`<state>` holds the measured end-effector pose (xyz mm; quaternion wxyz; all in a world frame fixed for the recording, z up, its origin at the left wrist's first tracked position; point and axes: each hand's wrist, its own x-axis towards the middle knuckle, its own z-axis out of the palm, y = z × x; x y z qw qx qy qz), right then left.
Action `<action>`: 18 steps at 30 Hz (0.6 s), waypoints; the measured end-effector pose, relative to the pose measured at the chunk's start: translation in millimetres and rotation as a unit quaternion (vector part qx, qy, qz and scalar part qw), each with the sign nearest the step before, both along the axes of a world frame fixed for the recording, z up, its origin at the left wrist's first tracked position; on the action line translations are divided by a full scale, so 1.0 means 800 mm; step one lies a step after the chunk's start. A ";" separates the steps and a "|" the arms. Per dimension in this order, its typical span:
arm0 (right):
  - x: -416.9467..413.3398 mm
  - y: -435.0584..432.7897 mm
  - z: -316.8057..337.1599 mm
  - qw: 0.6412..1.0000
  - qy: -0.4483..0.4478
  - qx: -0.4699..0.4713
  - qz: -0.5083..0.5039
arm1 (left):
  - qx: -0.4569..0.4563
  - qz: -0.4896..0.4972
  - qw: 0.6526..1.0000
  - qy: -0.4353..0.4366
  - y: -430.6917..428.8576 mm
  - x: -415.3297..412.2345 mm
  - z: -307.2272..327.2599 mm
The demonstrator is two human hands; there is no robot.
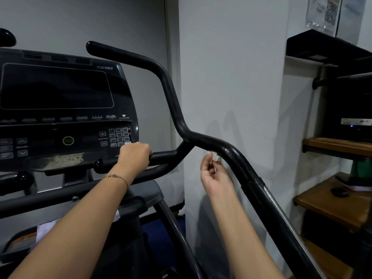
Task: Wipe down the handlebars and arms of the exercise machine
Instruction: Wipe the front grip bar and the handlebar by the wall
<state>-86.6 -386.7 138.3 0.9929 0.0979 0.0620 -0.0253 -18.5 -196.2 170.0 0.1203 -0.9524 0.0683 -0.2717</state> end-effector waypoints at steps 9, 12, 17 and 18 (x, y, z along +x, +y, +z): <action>0.001 0.011 0.006 1.000 0.004 -0.023 0.003 | 0.009 0.003 1.000 -0.006 0.000 0.006 -0.001; -0.027 0.018 0.001 0.996 -0.016 -0.081 0.028 | 0.007 0.004 1.000 -0.009 0.000 0.005 0.000; -0.070 0.024 0.048 0.862 -0.150 -0.475 -0.093 | -0.001 -0.002 1.000 -0.006 0.001 0.001 -0.002; -0.071 0.011 0.064 0.742 -0.182 -0.613 -0.200 | 0.000 -0.004 1.000 -0.006 0.002 0.000 -0.003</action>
